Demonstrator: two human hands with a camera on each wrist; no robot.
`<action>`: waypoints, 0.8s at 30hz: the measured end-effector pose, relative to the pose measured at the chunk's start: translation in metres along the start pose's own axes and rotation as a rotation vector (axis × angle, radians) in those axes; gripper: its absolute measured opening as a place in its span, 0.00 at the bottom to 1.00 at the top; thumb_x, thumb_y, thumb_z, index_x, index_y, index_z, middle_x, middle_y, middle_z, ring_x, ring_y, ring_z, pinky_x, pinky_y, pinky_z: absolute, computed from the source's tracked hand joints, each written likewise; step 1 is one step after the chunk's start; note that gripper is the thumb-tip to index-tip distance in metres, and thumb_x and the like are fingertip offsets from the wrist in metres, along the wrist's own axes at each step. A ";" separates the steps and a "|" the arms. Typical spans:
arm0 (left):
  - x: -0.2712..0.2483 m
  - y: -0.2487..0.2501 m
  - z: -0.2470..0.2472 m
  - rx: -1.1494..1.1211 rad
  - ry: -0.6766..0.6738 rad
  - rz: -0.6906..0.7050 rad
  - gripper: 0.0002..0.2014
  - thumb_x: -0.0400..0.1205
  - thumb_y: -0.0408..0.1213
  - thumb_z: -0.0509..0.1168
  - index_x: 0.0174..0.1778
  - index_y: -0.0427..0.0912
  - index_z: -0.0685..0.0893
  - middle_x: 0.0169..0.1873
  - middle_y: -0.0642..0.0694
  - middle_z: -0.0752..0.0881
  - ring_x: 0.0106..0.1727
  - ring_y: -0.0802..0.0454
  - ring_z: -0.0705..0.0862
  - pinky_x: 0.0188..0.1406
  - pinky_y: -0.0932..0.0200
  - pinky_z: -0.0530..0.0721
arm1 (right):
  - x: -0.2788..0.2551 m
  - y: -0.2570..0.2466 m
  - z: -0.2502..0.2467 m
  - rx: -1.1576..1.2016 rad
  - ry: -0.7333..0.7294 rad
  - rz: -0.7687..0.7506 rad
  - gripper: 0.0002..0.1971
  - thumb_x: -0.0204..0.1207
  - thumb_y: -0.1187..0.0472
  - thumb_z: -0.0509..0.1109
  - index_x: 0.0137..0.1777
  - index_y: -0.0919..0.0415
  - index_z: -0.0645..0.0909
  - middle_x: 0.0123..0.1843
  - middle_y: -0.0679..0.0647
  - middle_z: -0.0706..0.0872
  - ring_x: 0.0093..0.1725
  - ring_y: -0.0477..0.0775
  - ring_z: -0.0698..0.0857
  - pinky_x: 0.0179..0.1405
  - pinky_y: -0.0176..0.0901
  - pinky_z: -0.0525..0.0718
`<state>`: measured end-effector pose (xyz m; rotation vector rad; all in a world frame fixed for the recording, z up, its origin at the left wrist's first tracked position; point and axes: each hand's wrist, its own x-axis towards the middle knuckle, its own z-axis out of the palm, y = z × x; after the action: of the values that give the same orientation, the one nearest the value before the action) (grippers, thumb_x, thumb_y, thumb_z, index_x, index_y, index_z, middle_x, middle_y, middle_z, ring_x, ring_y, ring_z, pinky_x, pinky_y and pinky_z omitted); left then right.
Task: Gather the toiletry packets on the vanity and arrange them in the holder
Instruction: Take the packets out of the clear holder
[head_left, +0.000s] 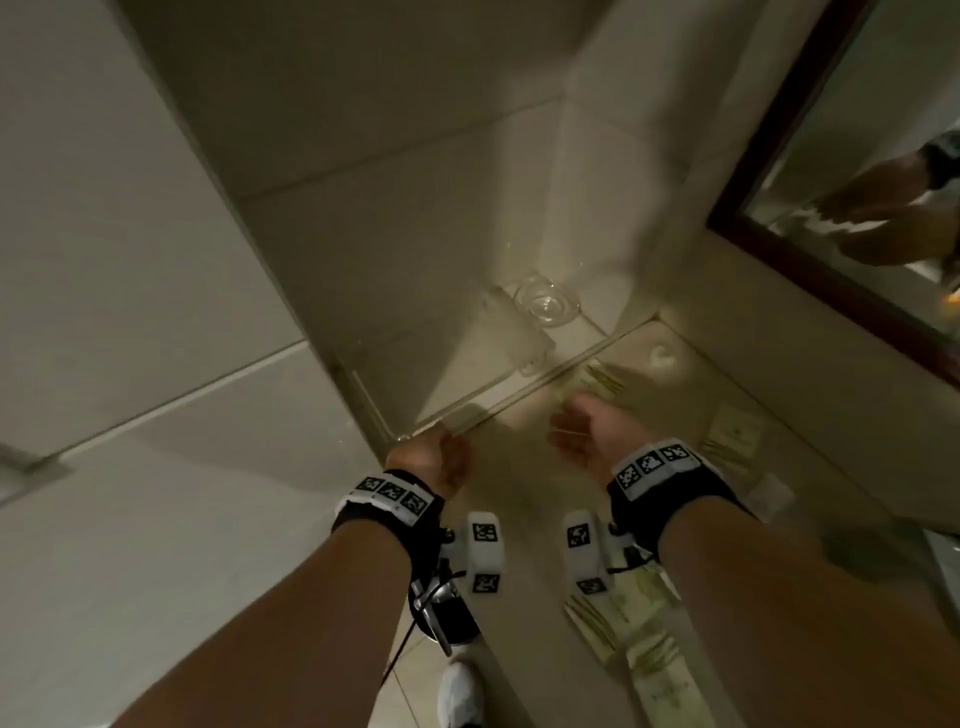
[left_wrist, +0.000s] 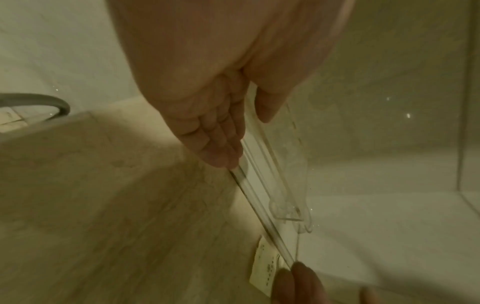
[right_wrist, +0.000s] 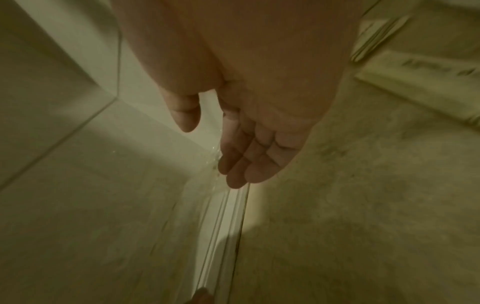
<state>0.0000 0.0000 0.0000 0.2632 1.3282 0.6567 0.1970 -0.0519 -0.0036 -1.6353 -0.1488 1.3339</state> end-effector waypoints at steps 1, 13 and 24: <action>0.006 -0.001 0.001 0.001 -0.017 -0.010 0.08 0.88 0.36 0.62 0.49 0.35 0.81 0.47 0.37 0.87 0.46 0.40 0.86 0.51 0.49 0.84 | 0.005 0.000 0.007 0.009 -0.017 0.020 0.10 0.84 0.53 0.66 0.51 0.61 0.82 0.41 0.55 0.89 0.37 0.56 0.87 0.42 0.47 0.82; 0.051 -0.001 0.002 -0.074 -0.018 -0.019 0.10 0.89 0.35 0.56 0.62 0.37 0.79 0.50 0.40 0.86 0.47 0.46 0.85 0.53 0.48 0.83 | 0.050 0.002 0.047 -0.093 -0.031 0.065 0.07 0.80 0.58 0.70 0.47 0.62 0.82 0.40 0.58 0.88 0.36 0.58 0.87 0.39 0.47 0.85; 0.052 -0.005 0.023 -0.311 0.069 0.013 0.06 0.87 0.26 0.58 0.47 0.33 0.80 0.39 0.35 0.91 0.38 0.40 0.88 0.43 0.45 0.89 | 0.069 -0.003 0.056 -0.177 -0.032 0.076 0.08 0.81 0.57 0.69 0.48 0.63 0.83 0.36 0.56 0.88 0.34 0.58 0.86 0.47 0.52 0.87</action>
<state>0.0280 0.0301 -0.0396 -0.0027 1.2696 0.8782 0.1800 0.0255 -0.0434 -1.7827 -0.2311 1.4394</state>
